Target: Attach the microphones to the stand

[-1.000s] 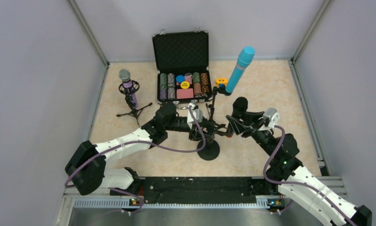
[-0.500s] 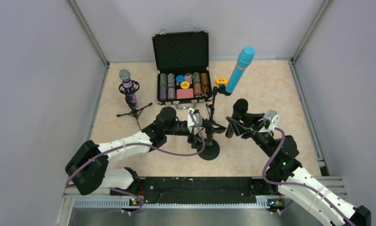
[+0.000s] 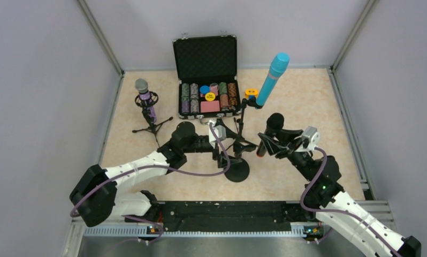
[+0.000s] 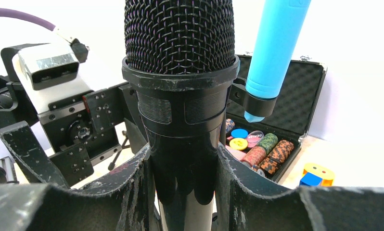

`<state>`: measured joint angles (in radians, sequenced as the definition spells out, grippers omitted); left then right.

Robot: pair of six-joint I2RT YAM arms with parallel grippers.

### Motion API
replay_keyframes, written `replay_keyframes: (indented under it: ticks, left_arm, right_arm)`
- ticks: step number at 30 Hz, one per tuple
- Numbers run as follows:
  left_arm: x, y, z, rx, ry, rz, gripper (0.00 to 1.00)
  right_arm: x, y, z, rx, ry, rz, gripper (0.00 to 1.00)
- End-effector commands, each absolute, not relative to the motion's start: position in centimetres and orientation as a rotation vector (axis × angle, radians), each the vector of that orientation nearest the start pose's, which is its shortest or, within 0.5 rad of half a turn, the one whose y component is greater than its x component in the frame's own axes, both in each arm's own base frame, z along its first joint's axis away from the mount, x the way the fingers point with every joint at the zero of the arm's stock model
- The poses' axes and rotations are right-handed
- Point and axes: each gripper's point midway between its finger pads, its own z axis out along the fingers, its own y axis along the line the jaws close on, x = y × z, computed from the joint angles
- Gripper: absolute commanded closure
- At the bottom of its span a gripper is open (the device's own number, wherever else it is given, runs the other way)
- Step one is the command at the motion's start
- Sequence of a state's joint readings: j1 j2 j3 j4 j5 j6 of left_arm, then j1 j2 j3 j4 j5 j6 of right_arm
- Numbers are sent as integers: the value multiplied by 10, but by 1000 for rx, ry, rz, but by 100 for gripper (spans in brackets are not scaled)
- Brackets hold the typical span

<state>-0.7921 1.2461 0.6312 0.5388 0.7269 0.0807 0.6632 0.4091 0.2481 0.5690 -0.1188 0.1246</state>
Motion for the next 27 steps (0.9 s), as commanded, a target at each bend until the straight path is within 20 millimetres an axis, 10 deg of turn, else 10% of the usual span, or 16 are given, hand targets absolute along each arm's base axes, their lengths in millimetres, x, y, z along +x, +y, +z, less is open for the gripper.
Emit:
replay_keyframes:
  ticks: [1,21,23,24,25,27]
  left_arm:
    - [180,-345,249,1182,1138,-1107,1]
    - [184,-356,260,1208,1105,-1125,3]
    - [185,-356,253,1228,1127,-1121,24]
    - [183,-357,249,1256,1133,-1124,74]
    - [186,-358,242,1259,1182,-1124,98]
    - [186,-360,236,1269,1229,-1144,100]
  right_arm:
    - [191,184,325,-408,1027,776,100]
    - [189,188,327,-429,1020,789,100]
    - [189,190,328,-434,1014,797,100]
    - [189,192,328,-440,1013,804,100]
    - [189,195,328,-450,1015,816,100]
    - [192,205,326,-469,1025,847,100]
